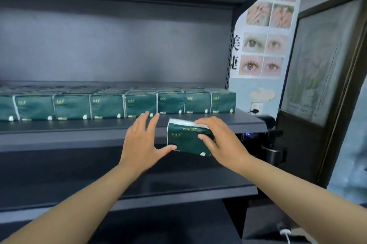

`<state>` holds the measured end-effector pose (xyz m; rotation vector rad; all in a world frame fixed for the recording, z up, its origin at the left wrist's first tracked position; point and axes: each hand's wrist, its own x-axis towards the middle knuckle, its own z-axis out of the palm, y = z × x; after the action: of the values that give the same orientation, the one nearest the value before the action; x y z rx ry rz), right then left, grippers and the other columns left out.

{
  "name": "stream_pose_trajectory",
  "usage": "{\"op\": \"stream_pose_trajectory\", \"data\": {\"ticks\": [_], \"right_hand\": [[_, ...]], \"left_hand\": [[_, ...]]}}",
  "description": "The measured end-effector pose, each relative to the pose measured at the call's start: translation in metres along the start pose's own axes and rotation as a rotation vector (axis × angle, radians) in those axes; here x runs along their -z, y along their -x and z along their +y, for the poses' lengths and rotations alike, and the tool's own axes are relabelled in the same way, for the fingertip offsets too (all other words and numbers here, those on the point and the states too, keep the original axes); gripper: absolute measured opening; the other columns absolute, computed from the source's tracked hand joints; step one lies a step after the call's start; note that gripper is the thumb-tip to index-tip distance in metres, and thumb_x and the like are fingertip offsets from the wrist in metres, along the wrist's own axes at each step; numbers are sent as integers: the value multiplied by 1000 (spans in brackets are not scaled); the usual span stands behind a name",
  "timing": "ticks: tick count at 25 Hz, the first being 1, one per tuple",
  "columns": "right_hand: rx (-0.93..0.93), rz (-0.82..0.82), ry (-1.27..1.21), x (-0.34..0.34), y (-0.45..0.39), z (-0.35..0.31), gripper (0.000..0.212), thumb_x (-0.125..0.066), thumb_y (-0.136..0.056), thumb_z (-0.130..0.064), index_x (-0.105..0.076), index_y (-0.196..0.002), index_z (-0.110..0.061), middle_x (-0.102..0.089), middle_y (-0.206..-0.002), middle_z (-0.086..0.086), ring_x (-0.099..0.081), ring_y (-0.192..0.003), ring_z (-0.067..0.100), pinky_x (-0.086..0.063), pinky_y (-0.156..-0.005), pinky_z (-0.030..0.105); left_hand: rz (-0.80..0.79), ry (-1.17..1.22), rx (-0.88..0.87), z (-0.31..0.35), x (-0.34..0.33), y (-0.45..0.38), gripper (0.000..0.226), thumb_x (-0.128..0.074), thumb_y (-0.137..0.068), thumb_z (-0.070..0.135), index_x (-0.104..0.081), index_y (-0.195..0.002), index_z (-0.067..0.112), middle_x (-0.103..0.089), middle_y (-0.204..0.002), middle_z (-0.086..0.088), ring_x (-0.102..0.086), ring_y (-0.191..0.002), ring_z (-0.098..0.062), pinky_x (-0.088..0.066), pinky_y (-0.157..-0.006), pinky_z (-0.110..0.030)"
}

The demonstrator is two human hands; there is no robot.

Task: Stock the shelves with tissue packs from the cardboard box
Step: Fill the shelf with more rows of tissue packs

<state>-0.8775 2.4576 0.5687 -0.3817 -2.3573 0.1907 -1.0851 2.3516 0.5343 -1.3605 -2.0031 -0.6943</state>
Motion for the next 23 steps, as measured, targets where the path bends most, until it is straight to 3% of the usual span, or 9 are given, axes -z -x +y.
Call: {"op": "stream_pose_trajectory", "data": {"ticks": [7,13,17,23], "right_hand": [[12,61,14,-9,-89,53,34,-48,-97,-24,-45,-130,-23,-49,-125,-6,-41,-118,12,-35,-99,27],[-21,47,-67,-74,-157,94,33,-49,-97,-23,-45,-129,-22,-47,-126,-5,-38,-121,12,-32,-98,20],[-32,50,-116,-109,-189,107,40,-56,-92,-26,-45,-130,-24,-34,-135,-9,-27,-129,7,-30,-107,24],[-39,22,4,-122,-194,116,55,-60,-89,-33,-35,-138,-30,-16,-150,-7,-7,-139,9,-22,-112,32]], "left_hand": [[53,-33,9,-30,-39,-89,102,-37,-66,84,-43,-138,13,-43,-141,-18,-39,-132,-34,-34,-105,-50],[8,-106,96,-68,-77,-132,109,-33,-61,88,-43,-140,15,-46,-139,-15,-36,-135,-32,-25,-109,-54],[10,-168,74,-78,-90,-138,110,-33,-59,89,-39,-142,17,-49,-137,-7,-35,-136,-27,-16,-113,-49],[0,-143,93,-76,-87,-137,114,-25,-57,89,-23,-149,22,-34,-148,-2,-19,-143,-20,-2,-116,-42]]}}
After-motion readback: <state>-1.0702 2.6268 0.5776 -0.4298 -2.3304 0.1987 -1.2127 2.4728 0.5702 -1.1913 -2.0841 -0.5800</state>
